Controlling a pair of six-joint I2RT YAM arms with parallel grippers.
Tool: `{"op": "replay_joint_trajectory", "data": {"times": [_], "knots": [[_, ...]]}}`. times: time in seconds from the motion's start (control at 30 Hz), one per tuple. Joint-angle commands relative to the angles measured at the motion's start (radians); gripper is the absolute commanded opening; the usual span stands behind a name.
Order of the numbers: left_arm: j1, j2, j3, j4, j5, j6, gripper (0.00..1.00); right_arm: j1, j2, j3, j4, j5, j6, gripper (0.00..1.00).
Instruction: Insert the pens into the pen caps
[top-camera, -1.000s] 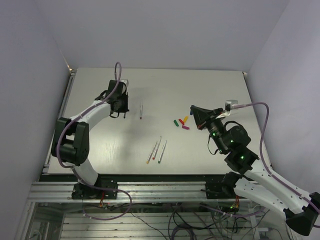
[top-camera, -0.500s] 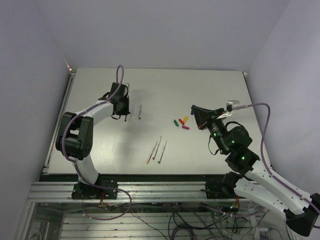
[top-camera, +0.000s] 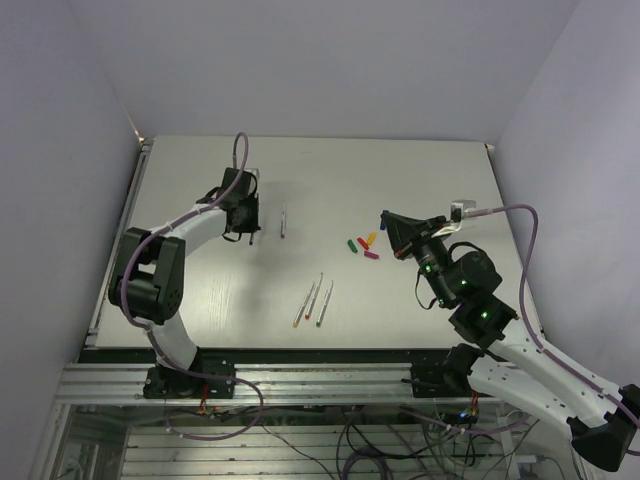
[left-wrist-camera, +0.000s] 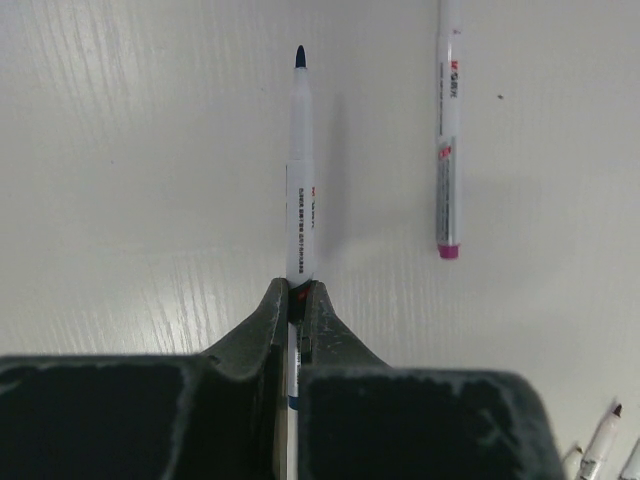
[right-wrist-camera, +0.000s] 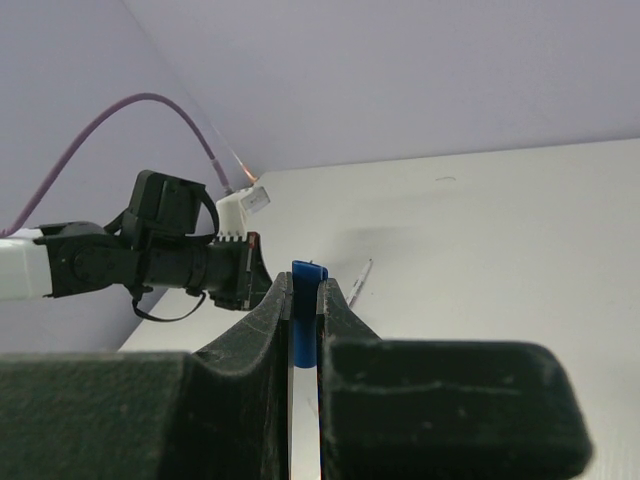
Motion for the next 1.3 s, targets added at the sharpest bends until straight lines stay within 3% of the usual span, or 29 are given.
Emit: {"op": "replay_joint_trajectory", "data": {"times": [0.0, 0.33, 0.77, 1.03, 1.27], "knots": [[-0.048, -0.116, -0.027, 0.025, -0.041, -0.018, 0.07, 0.006, 0.0, 0.001, 0.008, 0.006, 0.017, 0.0], [-0.345, -0.337, -0.113, 0.071, -0.117, -0.104, 0.07, 0.004, 0.039, -0.001, 0.047, -0.014, 0.03, 0.0], [-0.639, -0.534, -0.252, 0.322, -0.07, -0.214, 0.07, 0.004, 0.044, 0.006, 0.191, -0.047, 0.006, 0.0], [-0.784, -0.6, -0.279, 0.473, -0.079, -0.24, 0.07, 0.004, 0.044, -0.026, 0.33, -0.098, -0.028, 0.0], [-0.845, -0.667, -0.367, 0.625, -0.109, -0.224, 0.07, 0.004, -0.01, -0.043, 0.387, -0.086, -0.044, 0.0]]}}
